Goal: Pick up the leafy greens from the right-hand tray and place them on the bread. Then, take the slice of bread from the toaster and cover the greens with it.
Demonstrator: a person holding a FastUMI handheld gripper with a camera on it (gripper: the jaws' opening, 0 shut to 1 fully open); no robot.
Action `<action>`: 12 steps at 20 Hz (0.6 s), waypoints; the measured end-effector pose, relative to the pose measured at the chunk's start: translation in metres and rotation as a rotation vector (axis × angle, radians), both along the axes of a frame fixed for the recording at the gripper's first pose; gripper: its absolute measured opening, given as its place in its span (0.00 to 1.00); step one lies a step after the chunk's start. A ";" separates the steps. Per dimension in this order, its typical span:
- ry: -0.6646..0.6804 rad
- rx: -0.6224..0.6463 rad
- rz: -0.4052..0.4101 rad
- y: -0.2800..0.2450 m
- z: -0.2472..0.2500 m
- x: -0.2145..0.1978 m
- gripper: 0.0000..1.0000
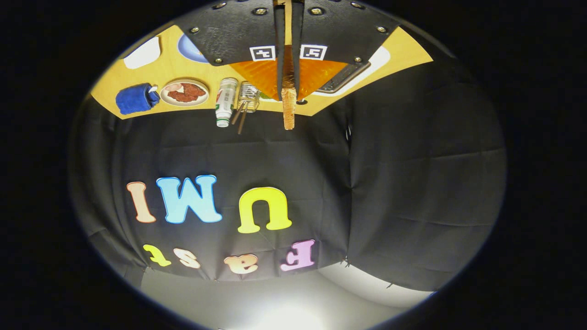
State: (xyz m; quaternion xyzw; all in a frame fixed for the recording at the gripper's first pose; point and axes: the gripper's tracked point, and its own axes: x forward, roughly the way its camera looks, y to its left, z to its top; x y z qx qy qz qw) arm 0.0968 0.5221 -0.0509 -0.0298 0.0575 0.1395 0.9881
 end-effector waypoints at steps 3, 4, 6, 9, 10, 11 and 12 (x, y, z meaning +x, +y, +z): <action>0.014 0.000 -0.018 -0.018 -0.011 0.000 0.06; 0.015 0.001 -0.021 -0.023 -0.014 0.000 0.06; 0.026 0.003 -0.031 -0.033 -0.023 0.001 0.06; 0.050 0.008 -0.037 -0.048 -0.037 0.000 0.06; 0.054 0.007 -0.045 -0.054 -0.040 0.000 0.05; 0.056 0.008 -0.054 -0.061 -0.045 0.002 0.06; 0.062 0.008 -0.057 -0.065 -0.048 0.003 0.06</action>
